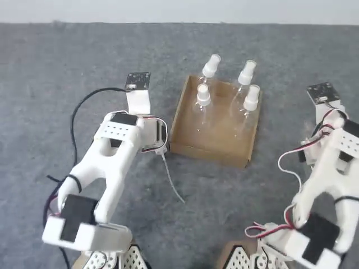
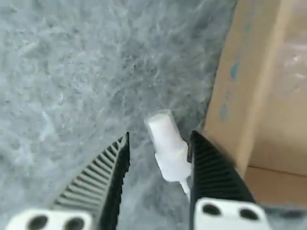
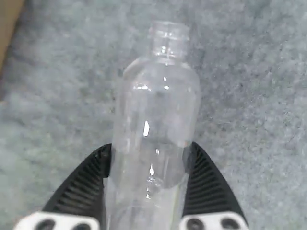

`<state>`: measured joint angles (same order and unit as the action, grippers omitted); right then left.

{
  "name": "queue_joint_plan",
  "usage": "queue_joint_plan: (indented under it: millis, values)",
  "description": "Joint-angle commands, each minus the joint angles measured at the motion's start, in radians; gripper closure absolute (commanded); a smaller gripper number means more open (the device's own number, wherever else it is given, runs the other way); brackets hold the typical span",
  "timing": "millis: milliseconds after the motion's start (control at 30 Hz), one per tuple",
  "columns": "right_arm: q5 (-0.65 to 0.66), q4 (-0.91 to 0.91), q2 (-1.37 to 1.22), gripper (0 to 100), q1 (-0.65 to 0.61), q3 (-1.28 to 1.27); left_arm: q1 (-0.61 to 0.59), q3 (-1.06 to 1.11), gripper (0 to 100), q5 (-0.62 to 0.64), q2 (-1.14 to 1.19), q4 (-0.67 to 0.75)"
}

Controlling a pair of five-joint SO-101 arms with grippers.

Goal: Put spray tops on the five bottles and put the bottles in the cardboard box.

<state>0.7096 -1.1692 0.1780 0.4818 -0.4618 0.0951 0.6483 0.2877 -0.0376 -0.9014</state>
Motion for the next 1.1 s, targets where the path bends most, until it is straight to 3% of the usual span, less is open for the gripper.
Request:
queue_joint_plan:
  millis: [0, 200, 333, 433, 667, 833, 1067]
  values:
    - [0.003, 0.064, -0.035, 99.2, 0.035, 0.008, -0.002, -0.058, 82, 0.023, 0.043, 0.063]
    - [0.003, 0.077, -0.068, 99.2, 0.028, 0.008, 0.006, -0.053, 83, 0.038, 0.077, 0.074]
    - [0.003, 0.077, -0.07, 99.2, 0.028, 0.008, -0.002, -0.05, 91, 0.035, 0.084, 0.055]
    - [0.003, 0.077, -0.071, 99.2, 0.028, 0.008, 0.009, -0.05, 93, -0.04, 0.086, 0.038]
    - [0.003, 0.077, -0.071, 98.9, 0.03, 0.008, 0.035, -0.031, 93, -0.123, 0.083, 0.008]
    - [0.003, 0.077, -0.071, 98.9, 0.03, 0.008, 0.029, -0.077, 83, -0.137, 0.077, -0.12]
    - [0.005, 0.077, -0.071, 98.9, 0.03, 0.008, 0.035, -0.067, 84, -0.137, 0.087, -0.112]
